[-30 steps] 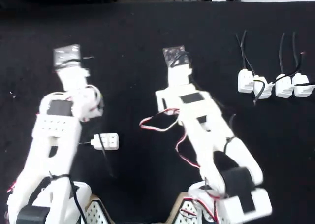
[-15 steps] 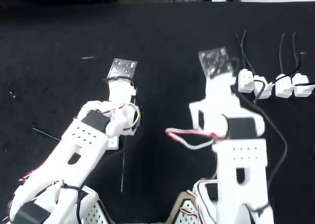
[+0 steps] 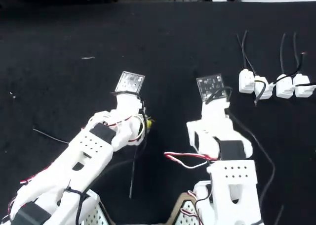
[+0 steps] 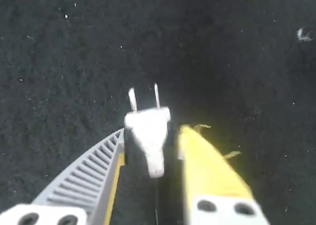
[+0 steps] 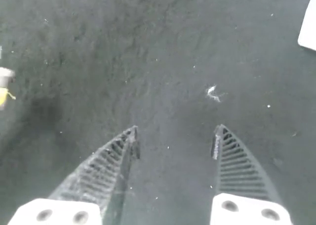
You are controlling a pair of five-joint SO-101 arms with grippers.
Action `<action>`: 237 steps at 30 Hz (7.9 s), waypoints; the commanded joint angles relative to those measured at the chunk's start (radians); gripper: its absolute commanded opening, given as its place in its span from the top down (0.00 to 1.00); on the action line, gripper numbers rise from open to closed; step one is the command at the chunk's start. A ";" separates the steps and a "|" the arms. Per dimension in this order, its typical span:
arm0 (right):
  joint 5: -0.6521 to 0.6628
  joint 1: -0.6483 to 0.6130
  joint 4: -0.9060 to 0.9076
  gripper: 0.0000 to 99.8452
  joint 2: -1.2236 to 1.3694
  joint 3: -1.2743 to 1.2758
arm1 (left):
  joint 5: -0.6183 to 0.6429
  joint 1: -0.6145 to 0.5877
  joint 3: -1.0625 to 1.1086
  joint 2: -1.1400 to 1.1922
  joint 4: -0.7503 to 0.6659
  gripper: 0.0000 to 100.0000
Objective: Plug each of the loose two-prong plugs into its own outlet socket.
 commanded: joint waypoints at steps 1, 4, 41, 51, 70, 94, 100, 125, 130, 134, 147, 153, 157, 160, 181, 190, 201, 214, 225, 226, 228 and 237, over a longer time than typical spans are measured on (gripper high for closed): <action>-0.008 0.015 -0.060 0.77 -0.028 0.024 | 0.035 -0.005 -0.022 -0.021 -0.008 0.78; -0.038 0.015 -0.072 0.77 -0.031 0.033 | 0.043 -0.054 -0.084 -0.021 0.052 0.78; -0.034 -0.572 0.081 0.77 0.041 -0.358 | -0.063 -0.680 0.162 -0.011 0.034 0.78; -0.233 -0.638 -0.258 0.77 0.535 -0.312 | -0.066 -0.682 0.170 -0.011 0.028 0.78; -0.339 -0.632 -0.410 0.77 1.001 -0.407 | -0.064 -0.680 0.197 -0.011 -0.052 0.78; -0.333 -0.535 -0.448 0.99 1.101 -0.498 | -0.064 -0.674 0.200 -0.011 -0.054 0.78; -0.250 -0.463 -0.278 0.99 0.983 -0.556 | -0.064 -0.674 0.202 -0.011 -0.054 0.78; 0.720 -0.377 0.190 0.99 0.627 -0.533 | -0.064 -0.677 0.202 -0.011 -0.052 0.78; 0.710 -0.511 0.095 0.99 0.624 -0.309 | -0.064 -0.679 0.202 -0.011 -0.052 0.78; 0.710 -0.560 0.005 0.99 0.624 -0.189 | -0.064 -0.677 0.203 -0.011 -0.052 0.78; 0.571 -0.557 -0.005 0.75 0.624 -0.153 | -0.064 -0.674 0.203 -0.011 -0.052 0.78; 0.506 -0.555 0.063 0.80 0.518 -0.170 | -0.064 -0.674 0.203 -0.011 -0.052 0.78; 0.361 -0.557 0.014 0.81 0.400 -0.165 | -0.064 -0.674 0.202 -0.011 -0.052 0.78; 0.302 -0.562 -0.064 0.81 0.354 -0.101 | -0.064 -0.674 0.203 -0.011 -0.052 0.78; 0.296 -0.577 -0.218 0.81 0.383 0.068 | -0.064 -0.674 0.203 -0.011 -0.054 0.78; 0.256 -0.717 -0.206 0.81 0.383 0.114 | -0.064 -0.674 0.203 -0.011 -0.054 0.78; 0.417 -0.684 -0.120 0.81 0.386 0.117 | -0.064 -0.674 0.203 -0.011 -0.052 0.78; 0.509 -0.489 -0.118 0.99 0.381 0.059 | -0.064 -0.674 0.203 -0.011 -0.052 0.78; 0.439 -0.420 -0.133 0.99 0.278 0.064 | -0.064 -0.674 0.202 -0.011 -0.055 0.78; 0.437 -0.433 -0.146 0.99 0.278 0.077 | -0.064 -0.674 0.202 -0.011 -0.055 0.78; 0.436 -0.448 -0.167 0.99 0.278 0.105 | -0.064 -0.674 0.202 -0.011 -0.055 0.78; 0.338 -0.572 -0.192 0.88 0.278 0.143 | -0.064 -0.674 0.203 -0.011 -0.054 0.78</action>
